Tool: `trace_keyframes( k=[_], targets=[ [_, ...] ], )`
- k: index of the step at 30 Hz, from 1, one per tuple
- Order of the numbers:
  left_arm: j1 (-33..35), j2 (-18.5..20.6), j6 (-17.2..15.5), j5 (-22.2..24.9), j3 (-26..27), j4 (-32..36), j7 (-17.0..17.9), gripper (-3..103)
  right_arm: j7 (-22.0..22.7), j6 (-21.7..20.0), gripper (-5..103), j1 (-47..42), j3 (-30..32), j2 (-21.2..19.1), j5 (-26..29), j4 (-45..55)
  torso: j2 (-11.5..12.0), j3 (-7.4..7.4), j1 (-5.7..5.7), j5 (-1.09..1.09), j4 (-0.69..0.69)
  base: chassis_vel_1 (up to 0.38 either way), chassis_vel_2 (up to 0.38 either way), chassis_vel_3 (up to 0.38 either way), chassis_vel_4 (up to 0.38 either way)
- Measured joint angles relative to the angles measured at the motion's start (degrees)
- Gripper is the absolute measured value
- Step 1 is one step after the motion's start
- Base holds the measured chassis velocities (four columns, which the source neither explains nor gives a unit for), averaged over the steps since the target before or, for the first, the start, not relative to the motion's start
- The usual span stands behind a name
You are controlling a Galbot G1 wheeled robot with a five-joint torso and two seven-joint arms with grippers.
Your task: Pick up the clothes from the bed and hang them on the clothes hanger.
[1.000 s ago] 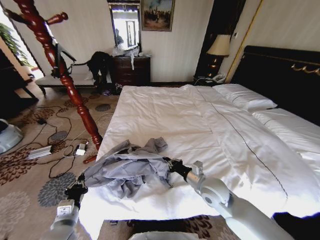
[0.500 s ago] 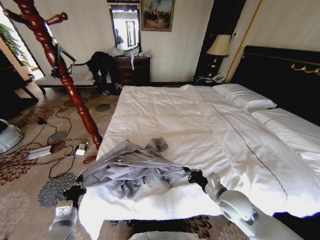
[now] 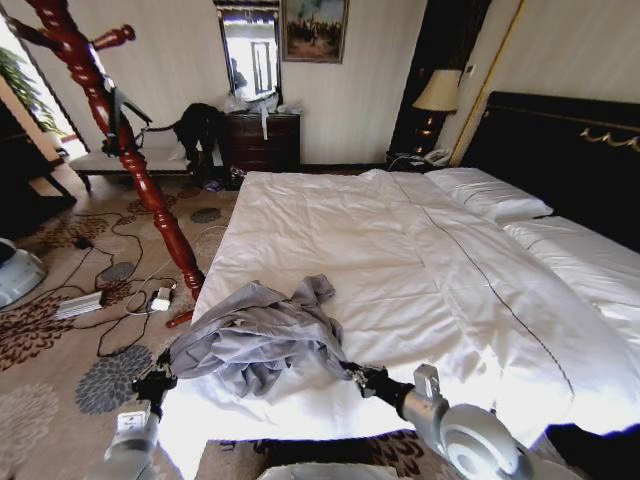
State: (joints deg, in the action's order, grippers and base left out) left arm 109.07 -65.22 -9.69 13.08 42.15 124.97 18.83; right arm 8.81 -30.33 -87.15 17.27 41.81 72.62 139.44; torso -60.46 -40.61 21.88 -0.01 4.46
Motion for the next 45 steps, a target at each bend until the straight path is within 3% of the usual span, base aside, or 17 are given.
trace_keyframes(
  k=[1, 2, 5, 9, 11, 14, 16, 18, 20, 21, 22, 29, 45],
  targets=[
    [0.00, 0.00, 0.00, 0.00, 0.00, 0.00, 0.00, 0, 0.00, 0.00, 24, 0.00, 0.00, 0.00, 0.00, 0.00, 0.00, 0.00, 0.00, 0.00, 0.00, 0.000, 0.000, 0.000, 0.000],
    [0.00, -0.07, -0.01, -0.01, -0.01, -0.10, -0.01, 0, 0.95, -0.78, 24, 1.77, 0.04, 0.21, 3.60, 0.52, 0.00, 0.00, 0.00, -0.01, 0.00, 0.000, 0.000, 0.000, 0.000],
    [0.02, -0.15, -0.01, -0.02, -0.01, -0.27, -0.05, 0, 2.39, -1.15, 40, 7.04, 0.06, 0.89, 7.82, -0.81, 0.00, 0.00, 0.00, -0.01, 0.00, 0.000, 0.000, 0.000, 0.000],
    [0.09, -0.25, -0.01, -0.28, -0.23, -0.31, -0.05, 0, 3.97, -1.12, 51, 12.40, -0.08, 2.66, 12.38, -5.40, 0.01, -0.01, 0.00, 0.00, 0.00, 0.000, 0.000, 0.000, 0.000],
    [0.14, -0.31, -0.01, -0.42, -0.34, -0.31, -0.05, 0, 4.07, -1.12, 56, 13.54, -0.46, 3.18, 12.61, -6.90, 0.00, -0.01, 0.00, 0.00, 0.00, 0.000, 0.000, 0.000, 0.000],
    [0.43, -0.50, -0.01, -0.68, -0.45, -0.27, -0.05, 0, 4.25, -1.33, 72, 14.87, -1.23, 4.31, 11.99, -11.22, 0.01, -0.01, 0.01, 0.01, -0.01, 0.000, 0.000, 0.000, 0.000],
    [0.48, -0.51, 0.00, -0.72, -0.48, -0.22, -0.05, 0, 4.26, -1.63, 72, 14.76, -1.15, 4.39, 11.99, -12.18, 0.01, -0.01, 0.01, 0.01, 0.00, 0.000, 0.000, 0.000, 0.000],
    [0.49, -0.49, -0.01, -0.76, -0.57, -0.17, -0.05, 0, 4.27, -2.66, 83, 14.03, -0.57, 4.31, 12.36, -13.47, 0.01, -0.01, 0.01, 0.01, 0.01, 0.000, 0.000, 0.000, 0.000],
    [0.42, -0.39, -0.01, -0.79, -0.63, -0.20, -0.05, 0, 4.32, -3.46, 83, 13.60, -0.50, 4.29, 12.57, -13.82, 0.01, -0.01, 0.00, 0.01, 0.02, 0.000, 0.000, 0.000, 0.000],
    [0.35, -0.32, -0.02, -0.82, -0.69, -0.23, -0.05, 0, 4.42, -3.99, 94, 13.35, -0.60, 4.34, 12.79, -13.94, 0.00, -0.01, 0.01, 0.01, 0.01, 0.000, 0.000, 0.000, 0.000],
    [0.28, -0.23, -0.06, -0.82, -0.78, -0.25, -0.04, 0, 4.55, -4.51, 98, 13.18, -0.78, 4.51, 13.19, -13.93, 0.01, -0.01, 0.01, 0.00, 0.01, 0.000, 0.000, 0.000, 0.000],
    [0.52, -0.04, -0.14, -0.92, -0.70, -0.12, -0.12, 0, 5.11, -7.38, 100, 12.83, -2.58, 6.03, 14.92, -14.30, 0.00, -0.01, 0.00, 0.00, 0.00, 0.000, 0.000, 0.000, 0.000],
    [0.94, 0.17, -0.10, -1.18, -0.64, 0.44, -0.59, 0, 4.35, -8.55, 100, 15.48, -4.47, 9.32, 14.00, -17.83, 0.01, -0.01, 0.00, 0.00, 0.00, 0.000, 0.000, 0.000, 0.000]
  ],
)
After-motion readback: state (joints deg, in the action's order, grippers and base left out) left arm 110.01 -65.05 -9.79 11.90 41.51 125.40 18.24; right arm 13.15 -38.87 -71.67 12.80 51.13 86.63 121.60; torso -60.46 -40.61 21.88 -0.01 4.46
